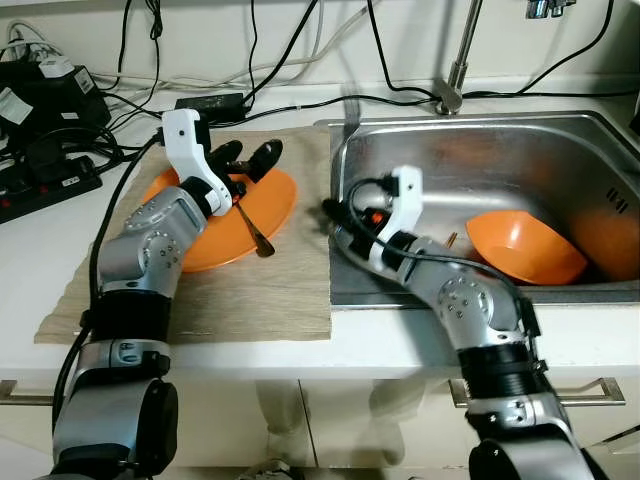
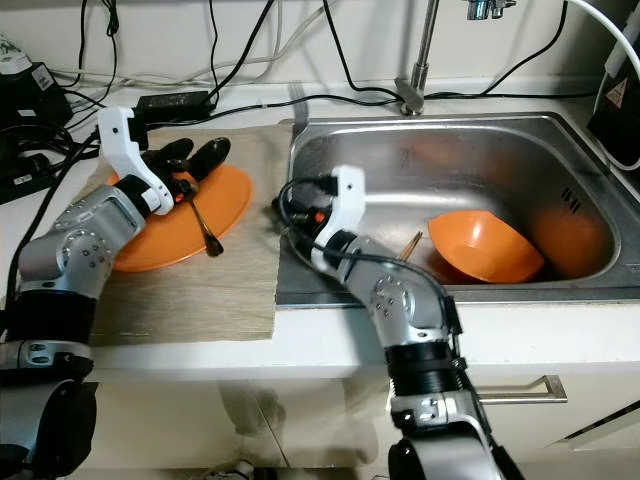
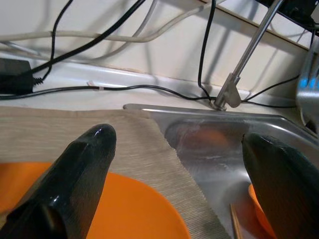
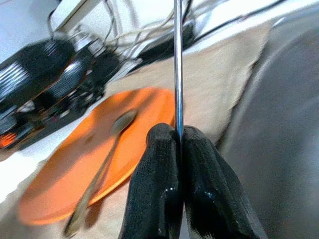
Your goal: Kitchen organization
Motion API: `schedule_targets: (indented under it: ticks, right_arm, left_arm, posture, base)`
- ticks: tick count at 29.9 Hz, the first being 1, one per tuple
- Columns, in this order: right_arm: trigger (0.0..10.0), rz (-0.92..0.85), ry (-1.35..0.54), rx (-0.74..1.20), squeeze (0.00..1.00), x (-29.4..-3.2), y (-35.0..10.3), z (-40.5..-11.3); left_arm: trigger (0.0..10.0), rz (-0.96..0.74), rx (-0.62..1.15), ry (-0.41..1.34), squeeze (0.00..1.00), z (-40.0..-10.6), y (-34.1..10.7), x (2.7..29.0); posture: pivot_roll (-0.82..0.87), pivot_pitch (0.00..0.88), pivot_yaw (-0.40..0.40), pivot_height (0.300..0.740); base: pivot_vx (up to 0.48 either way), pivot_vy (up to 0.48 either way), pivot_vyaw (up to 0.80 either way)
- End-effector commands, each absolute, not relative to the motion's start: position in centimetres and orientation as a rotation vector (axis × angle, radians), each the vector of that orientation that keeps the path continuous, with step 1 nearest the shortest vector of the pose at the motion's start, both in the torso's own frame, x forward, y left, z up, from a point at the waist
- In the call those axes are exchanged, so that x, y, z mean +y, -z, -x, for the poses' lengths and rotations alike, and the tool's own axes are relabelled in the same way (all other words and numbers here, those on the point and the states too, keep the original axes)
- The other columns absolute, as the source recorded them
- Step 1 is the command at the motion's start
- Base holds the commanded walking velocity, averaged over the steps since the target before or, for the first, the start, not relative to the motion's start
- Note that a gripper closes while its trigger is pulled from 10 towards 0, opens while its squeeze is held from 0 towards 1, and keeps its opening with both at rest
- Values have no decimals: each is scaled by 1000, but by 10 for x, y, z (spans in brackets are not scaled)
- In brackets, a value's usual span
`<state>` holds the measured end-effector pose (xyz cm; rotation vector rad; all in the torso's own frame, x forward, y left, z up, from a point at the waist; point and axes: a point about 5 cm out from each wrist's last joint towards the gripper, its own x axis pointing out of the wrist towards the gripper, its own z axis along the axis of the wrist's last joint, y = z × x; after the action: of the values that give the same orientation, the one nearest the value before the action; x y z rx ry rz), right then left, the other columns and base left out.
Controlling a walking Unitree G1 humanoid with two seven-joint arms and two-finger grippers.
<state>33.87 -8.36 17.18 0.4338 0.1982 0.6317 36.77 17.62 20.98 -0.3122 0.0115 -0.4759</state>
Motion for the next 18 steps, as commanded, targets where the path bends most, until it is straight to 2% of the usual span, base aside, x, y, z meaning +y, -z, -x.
schedule_targets:
  ticks: [1, 5, 6, 7, 10, 18]
  right_arm:
    - [0, -410, -614, 152, 0, -87, -182, -344]
    - [0, -340, -565, 125, 0, -101, -184, -351]
    - [0, -322, -535, 125, 0, -108, -181, -354]
    - [0, -322, -535, 125, 0, -108, -181, -354]
    - [0, -295, -473, 145, 0, -121, -172, -362]
    - [0, -228, -389, 171, 0, -142, -156, -374]
  left_arm:
    - [10000, 314, 5, 483, 0, -365, -213, 180]
    - [10000, 306, 5, 567, 0, -356, -219, 170]
    - [10000, 314, 6, 649, 0, -348, -228, 161]
    - [10000, 314, 6, 649, 0, -348, -228, 161]
    - [10000, 293, 21, 798, 0, -333, -240, 148]
    - [10000, 289, 59, 943, 0, -312, -252, 135]
  posture:
    - [-51, 0, 99, 740]
    - [-54, 0, 100, 740]
    - [-50, 0, 100, 740]
    - [-50, 0, 100, 740]
    - [-43, 0, 102, 740]
    - [-31, 0, 108, 740]
  base:
    - [0, 0, 0]
    - [0, 0, 0]
    - [0, 0, 0]
    - [0, 0, 0]
    - [0, 0, 0]
    - [0, 0, 0]
